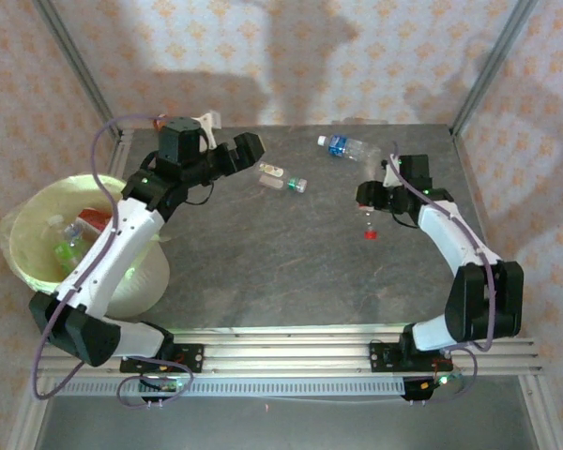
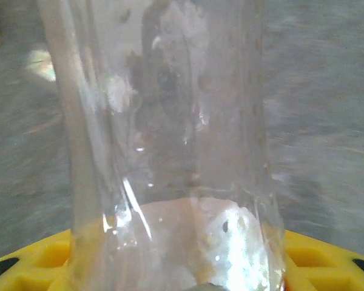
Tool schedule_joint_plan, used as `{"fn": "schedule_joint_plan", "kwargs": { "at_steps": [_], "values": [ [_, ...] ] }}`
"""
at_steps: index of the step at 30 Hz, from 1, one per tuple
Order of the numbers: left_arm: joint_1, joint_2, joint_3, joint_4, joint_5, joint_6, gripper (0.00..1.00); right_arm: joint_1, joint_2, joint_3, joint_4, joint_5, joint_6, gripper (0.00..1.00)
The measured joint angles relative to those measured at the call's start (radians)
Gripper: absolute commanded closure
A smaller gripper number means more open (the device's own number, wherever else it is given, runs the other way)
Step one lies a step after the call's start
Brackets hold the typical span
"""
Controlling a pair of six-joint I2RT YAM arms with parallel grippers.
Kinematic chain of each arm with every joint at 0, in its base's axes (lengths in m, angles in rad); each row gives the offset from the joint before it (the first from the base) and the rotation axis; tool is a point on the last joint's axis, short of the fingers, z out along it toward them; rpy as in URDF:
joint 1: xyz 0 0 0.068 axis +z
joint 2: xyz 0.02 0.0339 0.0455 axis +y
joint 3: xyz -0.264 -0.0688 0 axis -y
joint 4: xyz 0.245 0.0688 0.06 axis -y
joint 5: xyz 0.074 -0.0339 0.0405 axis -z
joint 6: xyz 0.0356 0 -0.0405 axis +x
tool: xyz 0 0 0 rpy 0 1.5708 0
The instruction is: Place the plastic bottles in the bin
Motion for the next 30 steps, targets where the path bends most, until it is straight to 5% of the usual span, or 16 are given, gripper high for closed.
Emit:
{"fn": "schedule_joint_plan", "kwargs": {
  "at_steps": [11, 23, 30],
  "values": [
    [-0.026, 0.062, -0.056, 0.187, 0.206, -0.011, 0.0, 0.188, -0.051, -0.035, 0.217, -0.291, 0.048, 0.65],
    [-0.069, 0.116, -0.067, 0.299, 0.225, -0.002, 0.0, 0.331, 0.027, 0.098, 0.257, -0.486, 0.08, 0.63],
    [-0.091, 0.15, -0.079, 0.359, 0.226, 0.013, 0.18, 0.352, 0.028, 0.1, 0.327, -0.526, 0.154, 0.62]
  ]
}}
